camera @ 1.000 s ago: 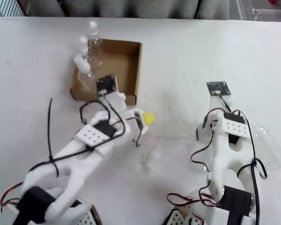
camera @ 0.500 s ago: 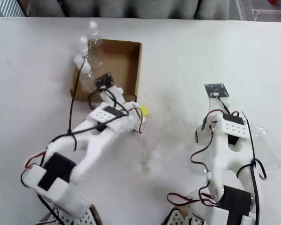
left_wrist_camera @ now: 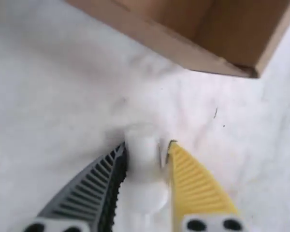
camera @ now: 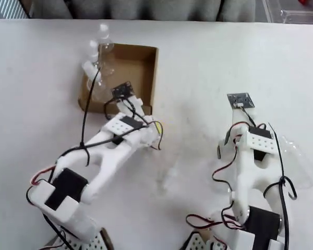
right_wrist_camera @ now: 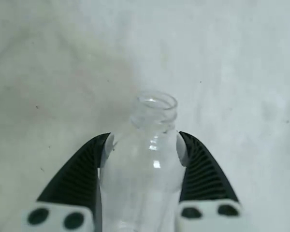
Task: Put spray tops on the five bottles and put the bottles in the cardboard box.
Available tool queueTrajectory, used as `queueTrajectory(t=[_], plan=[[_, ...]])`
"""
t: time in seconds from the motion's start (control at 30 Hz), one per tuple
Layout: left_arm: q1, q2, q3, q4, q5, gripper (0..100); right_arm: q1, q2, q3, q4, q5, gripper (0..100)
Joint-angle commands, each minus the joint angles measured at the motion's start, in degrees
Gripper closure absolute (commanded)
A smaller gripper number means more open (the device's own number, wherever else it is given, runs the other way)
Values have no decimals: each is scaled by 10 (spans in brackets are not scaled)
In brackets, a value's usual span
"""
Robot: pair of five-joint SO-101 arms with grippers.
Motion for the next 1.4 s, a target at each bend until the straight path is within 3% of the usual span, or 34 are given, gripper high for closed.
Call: queueTrajectory(t=[0.0, 0.17, 0.37, 0.57, 0.8, 1.13, 1.37], plan=[[7, -3, -32, 6, -13, 945, 1, -13, -3, -7, 7, 982], [11, -5, -27, 11, -13, 856, 1, -12, -3, -7, 7, 982], [-7, -7, -32, 11, -23, 984, 1, -13, -3, -7, 3, 982], [-42, -11, -45, 15, -76, 978, 7, -20, -45, 13, 2, 982], [-47, -123, -12, 88, -159, 979, 5, -27, -122, 98, -30, 982], [-111, -279, 84, 86, -165, 978, -24, -239, -127, 157, -35, 982], [-159, -335, 135, 33, -165, 979, -83, -343, -127, 70, -33, 981]])
